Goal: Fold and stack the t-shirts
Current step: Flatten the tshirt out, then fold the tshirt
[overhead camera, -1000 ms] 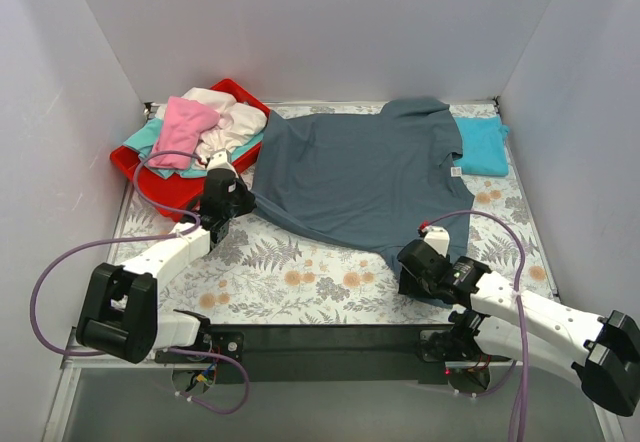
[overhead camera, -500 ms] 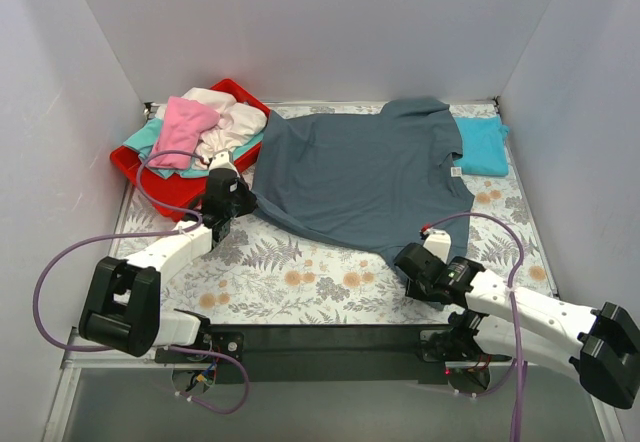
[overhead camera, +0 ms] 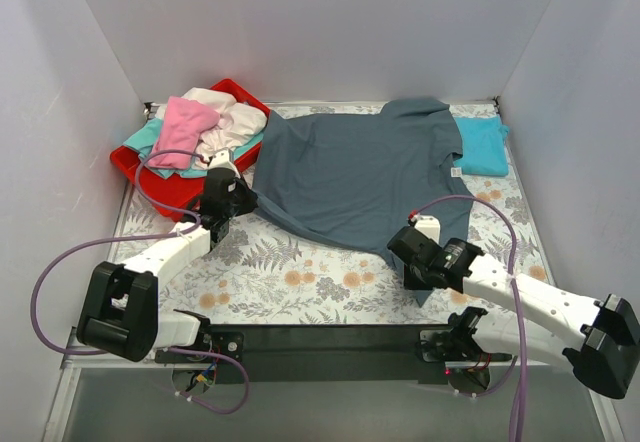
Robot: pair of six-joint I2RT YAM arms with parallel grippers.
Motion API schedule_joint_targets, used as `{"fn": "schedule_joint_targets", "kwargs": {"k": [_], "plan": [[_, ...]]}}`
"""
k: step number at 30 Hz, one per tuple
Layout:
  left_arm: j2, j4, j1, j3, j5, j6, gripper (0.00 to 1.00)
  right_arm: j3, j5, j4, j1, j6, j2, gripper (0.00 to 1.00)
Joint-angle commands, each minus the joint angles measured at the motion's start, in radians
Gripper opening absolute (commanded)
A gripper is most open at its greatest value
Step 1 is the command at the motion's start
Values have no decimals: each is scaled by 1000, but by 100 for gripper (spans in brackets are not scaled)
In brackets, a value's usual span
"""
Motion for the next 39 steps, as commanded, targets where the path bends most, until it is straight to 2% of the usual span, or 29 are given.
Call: {"fn": "schedule_joint_targets", "kwargs": {"k": [1,8,9,12,20,22,26,31,36,39], "plan": [[-37,-5,6,19,40,27,0,135,-61,-132,13,-73,18,1],[-75,-32,6,22,88,44,0,221,-199,-270,15,-149,54,1],[-114,-55,6,27,88,47,0,225,-259,-317,16,-180,76,1],[-154,-117,6,33,74,49,0,236,-305,-350,21,-200,81,1],[-348,-201,4,21,42,41,0,258,-348,-443,65,-214,110,1],[-366,-201,4,17,46,38,0,271,-321,-439,70,-205,123,1],[-334,-145,4,4,42,35,0,291,-157,-402,70,-176,133,1],[-176,-86,6,27,51,38,0,323,50,-348,62,-149,185,1],[-87,-34,9,59,43,43,0,385,192,-324,-2,-165,274,1],[-35,1,18,79,51,44,0,425,229,-246,-74,-252,328,1]]}}
